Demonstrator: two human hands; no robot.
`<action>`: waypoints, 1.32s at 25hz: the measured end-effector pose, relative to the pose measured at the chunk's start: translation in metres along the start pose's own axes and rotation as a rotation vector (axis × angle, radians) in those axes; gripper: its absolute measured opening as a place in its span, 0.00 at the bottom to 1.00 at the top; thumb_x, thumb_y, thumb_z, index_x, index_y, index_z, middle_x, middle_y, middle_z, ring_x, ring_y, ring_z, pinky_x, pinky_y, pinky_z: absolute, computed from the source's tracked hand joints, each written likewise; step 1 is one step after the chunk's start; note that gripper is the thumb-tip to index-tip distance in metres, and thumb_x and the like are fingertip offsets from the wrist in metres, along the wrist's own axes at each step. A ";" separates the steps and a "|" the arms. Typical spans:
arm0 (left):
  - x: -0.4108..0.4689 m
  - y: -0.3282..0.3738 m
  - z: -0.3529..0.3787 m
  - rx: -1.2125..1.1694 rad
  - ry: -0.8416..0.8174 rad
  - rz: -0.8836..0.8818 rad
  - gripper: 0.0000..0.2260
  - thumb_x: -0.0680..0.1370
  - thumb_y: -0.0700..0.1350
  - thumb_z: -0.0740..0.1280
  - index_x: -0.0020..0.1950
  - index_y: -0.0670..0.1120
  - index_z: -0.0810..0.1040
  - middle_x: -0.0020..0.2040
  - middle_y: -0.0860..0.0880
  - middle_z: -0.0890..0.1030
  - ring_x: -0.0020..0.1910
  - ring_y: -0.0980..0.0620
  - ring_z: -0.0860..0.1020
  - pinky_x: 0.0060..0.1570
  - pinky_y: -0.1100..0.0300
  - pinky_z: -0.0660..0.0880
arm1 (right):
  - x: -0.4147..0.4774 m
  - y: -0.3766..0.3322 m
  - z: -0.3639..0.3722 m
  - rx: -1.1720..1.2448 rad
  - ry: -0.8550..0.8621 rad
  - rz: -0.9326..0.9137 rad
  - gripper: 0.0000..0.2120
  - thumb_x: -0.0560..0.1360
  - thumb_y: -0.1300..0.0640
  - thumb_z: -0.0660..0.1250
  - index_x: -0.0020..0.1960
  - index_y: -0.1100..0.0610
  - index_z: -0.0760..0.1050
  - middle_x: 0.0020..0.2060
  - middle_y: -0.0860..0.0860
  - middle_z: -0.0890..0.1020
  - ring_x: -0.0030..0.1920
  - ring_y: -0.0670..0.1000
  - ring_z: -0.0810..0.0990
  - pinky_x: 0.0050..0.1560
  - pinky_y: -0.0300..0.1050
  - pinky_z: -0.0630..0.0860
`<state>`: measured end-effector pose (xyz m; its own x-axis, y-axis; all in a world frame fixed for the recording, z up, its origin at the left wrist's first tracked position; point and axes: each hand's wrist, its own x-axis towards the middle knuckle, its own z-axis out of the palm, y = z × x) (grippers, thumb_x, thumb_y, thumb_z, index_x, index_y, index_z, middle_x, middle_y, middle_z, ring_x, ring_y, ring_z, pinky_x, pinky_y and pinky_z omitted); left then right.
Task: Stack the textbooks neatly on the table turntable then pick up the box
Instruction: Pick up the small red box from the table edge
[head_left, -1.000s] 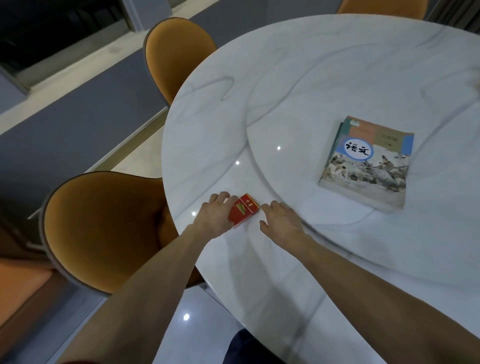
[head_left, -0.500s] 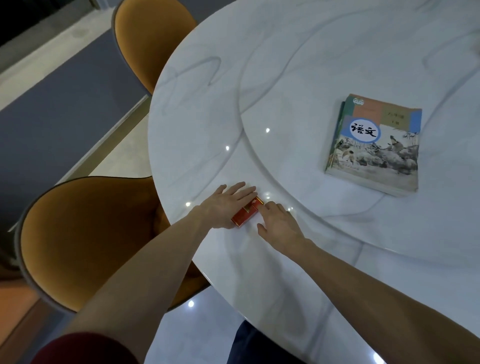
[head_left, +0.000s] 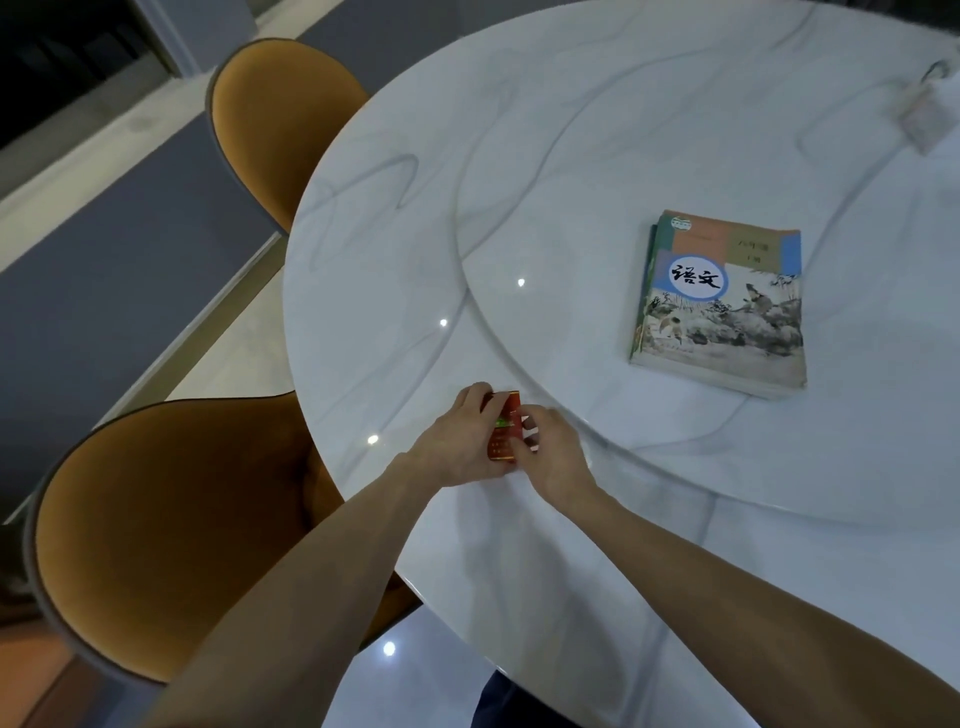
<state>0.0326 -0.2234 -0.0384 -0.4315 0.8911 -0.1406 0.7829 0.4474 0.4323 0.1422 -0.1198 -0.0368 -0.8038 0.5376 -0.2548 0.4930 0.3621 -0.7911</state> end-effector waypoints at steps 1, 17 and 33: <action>0.002 0.007 -0.002 -0.013 0.027 0.004 0.39 0.66 0.59 0.71 0.71 0.46 0.61 0.65 0.45 0.66 0.66 0.47 0.65 0.56 0.51 0.77 | 0.001 -0.002 -0.006 0.049 0.034 0.020 0.16 0.76 0.61 0.63 0.63 0.56 0.72 0.55 0.56 0.76 0.46 0.51 0.79 0.49 0.43 0.78; 0.057 0.141 0.004 -0.009 0.038 0.303 0.36 0.71 0.55 0.69 0.73 0.43 0.59 0.73 0.43 0.60 0.72 0.46 0.59 0.64 0.51 0.72 | -0.048 0.043 -0.154 0.266 0.302 0.163 0.12 0.74 0.62 0.68 0.58 0.57 0.77 0.47 0.52 0.79 0.43 0.51 0.79 0.44 0.38 0.75; 0.122 0.377 0.099 0.049 -0.083 0.458 0.34 0.72 0.62 0.65 0.71 0.46 0.63 0.72 0.46 0.62 0.72 0.49 0.60 0.62 0.52 0.71 | -0.150 0.200 -0.328 0.307 0.573 0.337 0.09 0.75 0.61 0.67 0.55 0.56 0.79 0.46 0.50 0.80 0.43 0.49 0.79 0.38 0.30 0.72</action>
<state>0.3193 0.0617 0.0192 -0.0009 0.9999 -0.0168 0.9057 0.0080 0.4238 0.4706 0.1219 0.0252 -0.2834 0.9266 -0.2472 0.4997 -0.0773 -0.8627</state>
